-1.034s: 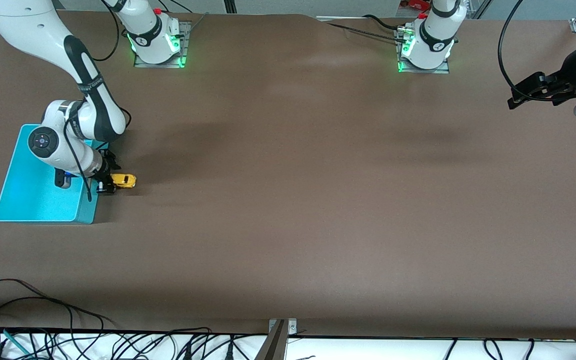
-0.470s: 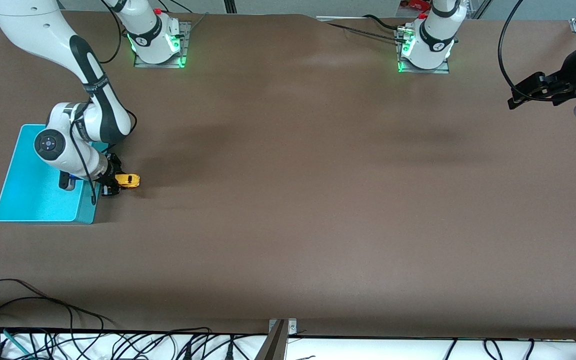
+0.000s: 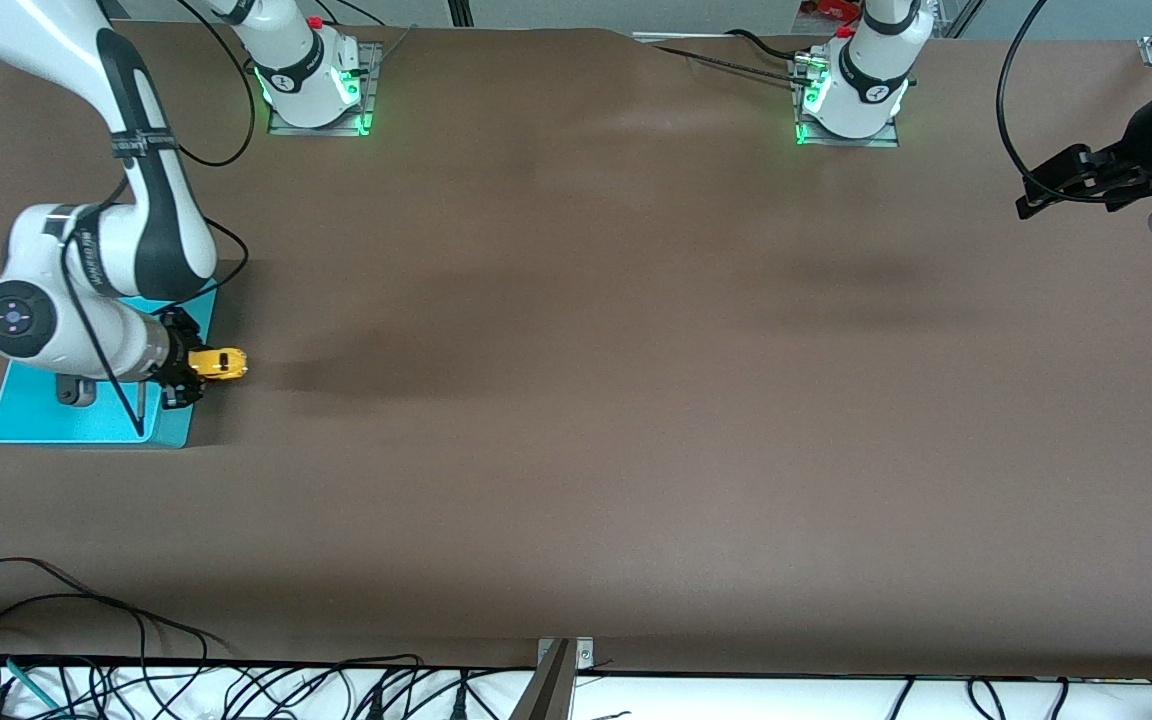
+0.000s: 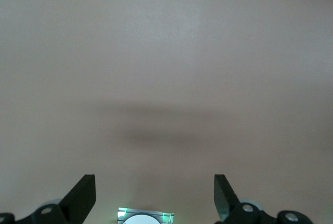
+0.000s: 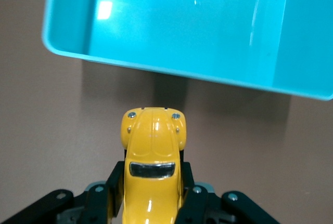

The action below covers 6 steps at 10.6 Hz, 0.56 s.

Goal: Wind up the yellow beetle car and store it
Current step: 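Lift the car with the right gripper over the turquoise bin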

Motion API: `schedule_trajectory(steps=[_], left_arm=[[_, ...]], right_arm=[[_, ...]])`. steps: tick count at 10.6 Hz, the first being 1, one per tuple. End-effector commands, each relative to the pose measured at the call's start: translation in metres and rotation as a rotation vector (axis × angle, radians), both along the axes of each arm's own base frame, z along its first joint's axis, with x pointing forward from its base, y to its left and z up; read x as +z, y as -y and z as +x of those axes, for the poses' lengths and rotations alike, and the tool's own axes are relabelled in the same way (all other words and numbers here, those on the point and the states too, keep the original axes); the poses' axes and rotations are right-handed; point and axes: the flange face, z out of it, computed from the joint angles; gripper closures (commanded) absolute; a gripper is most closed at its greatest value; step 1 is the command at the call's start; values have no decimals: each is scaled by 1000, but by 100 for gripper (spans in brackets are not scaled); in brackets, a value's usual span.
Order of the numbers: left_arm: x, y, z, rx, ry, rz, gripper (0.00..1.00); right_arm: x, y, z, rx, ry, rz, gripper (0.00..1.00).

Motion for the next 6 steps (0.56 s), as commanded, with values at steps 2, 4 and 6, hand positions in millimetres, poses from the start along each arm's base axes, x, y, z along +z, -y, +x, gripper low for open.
schedule_trajectory(steps=[2, 4, 6], left_arm=[[7, 1, 2, 13, 1, -14, 0], [6, 1, 3, 13, -1, -14, 0], [7, 1, 2, 13, 1, -14, 0]], right_arm=[[35, 41, 4, 276, -117, 37, 94], [28, 70, -2, 438, -171, 80, 94], [28, 103, -10, 534, -207, 111, 94]])
